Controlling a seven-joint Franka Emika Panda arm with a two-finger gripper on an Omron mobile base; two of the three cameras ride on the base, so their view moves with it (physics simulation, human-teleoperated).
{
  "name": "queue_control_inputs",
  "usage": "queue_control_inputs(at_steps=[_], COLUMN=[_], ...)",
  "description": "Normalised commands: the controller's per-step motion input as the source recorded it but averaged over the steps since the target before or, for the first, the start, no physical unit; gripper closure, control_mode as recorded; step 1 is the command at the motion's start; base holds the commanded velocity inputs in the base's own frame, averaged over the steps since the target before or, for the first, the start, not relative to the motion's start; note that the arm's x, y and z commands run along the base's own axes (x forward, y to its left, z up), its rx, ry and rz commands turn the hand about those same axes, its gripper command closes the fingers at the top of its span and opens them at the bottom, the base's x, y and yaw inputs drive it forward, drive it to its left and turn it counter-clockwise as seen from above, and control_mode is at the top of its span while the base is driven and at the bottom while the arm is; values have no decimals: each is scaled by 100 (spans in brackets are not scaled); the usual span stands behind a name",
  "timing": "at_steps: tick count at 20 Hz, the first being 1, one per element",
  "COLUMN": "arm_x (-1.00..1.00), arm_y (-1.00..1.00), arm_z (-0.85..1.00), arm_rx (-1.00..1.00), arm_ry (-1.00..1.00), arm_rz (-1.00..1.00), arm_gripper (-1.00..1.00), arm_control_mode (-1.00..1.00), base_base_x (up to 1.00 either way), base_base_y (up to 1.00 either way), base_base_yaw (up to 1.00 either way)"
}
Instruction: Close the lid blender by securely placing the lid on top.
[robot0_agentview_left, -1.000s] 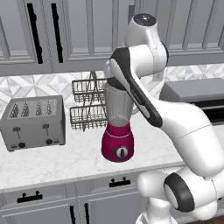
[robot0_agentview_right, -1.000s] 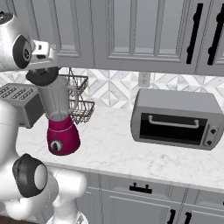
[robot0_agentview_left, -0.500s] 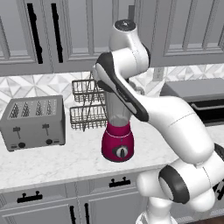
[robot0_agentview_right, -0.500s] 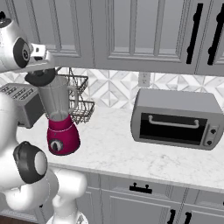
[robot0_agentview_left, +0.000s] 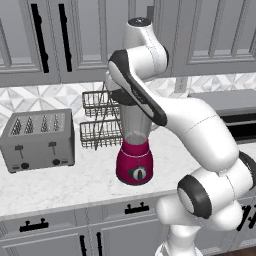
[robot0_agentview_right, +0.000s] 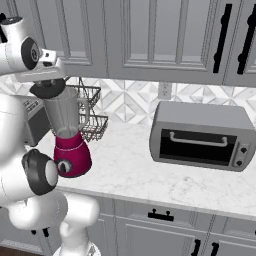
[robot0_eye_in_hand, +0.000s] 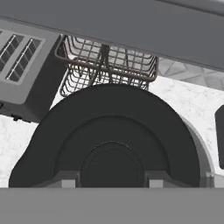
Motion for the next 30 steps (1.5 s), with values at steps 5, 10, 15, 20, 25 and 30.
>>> queue_control_inputs(at_steps=[5, 10, 15, 20, 25, 30], arm_x=[2, 2, 0, -4, -13, -2], arm_y=[-2, -28, -28, -41, -50, -9], arm_z=[-5, -12, -16, -23, -13, -2], arm_rx=[-1, 0, 0, 0, 0, 0], arm_ry=[3, 0, 0, 0, 0, 0], arm_rz=[-2, -3, -2, -7, -11, -3], arm_gripper=[100, 100, 100, 100, 100, 100], arm_control_mode=[-100, -100, -100, -100, -100, -100], base_base_x=[0, 0, 0, 0, 0, 0], base_base_y=[0, 0, 0, 0, 0, 0], base_base_yaw=[0, 0, 0, 0, 0, 0])
